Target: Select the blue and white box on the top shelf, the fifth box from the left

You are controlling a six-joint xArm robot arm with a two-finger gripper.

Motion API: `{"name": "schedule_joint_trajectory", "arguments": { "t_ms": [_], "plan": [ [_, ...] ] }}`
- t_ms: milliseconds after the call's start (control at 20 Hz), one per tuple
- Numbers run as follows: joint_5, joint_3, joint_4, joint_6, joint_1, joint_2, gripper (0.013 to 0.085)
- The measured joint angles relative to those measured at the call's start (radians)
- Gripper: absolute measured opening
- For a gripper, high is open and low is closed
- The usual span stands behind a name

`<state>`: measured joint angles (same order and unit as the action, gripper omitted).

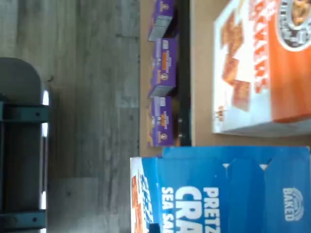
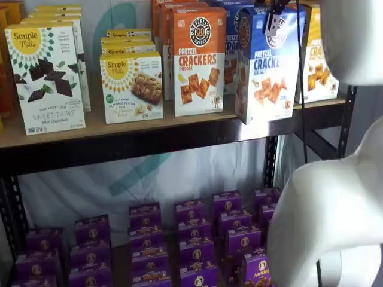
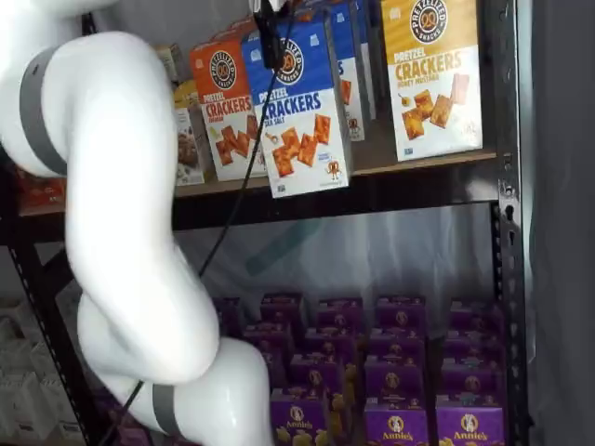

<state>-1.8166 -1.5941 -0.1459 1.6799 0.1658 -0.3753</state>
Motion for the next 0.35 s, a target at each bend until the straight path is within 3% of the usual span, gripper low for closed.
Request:
{"name": "schedule_joint_trajectory", "arguments": {
  "t_ms": [350],
  "plan": [
    [-0.023, 0.108, 0.019, -0.012, -0.018, -0.103, 0.0570]
  ]
}}
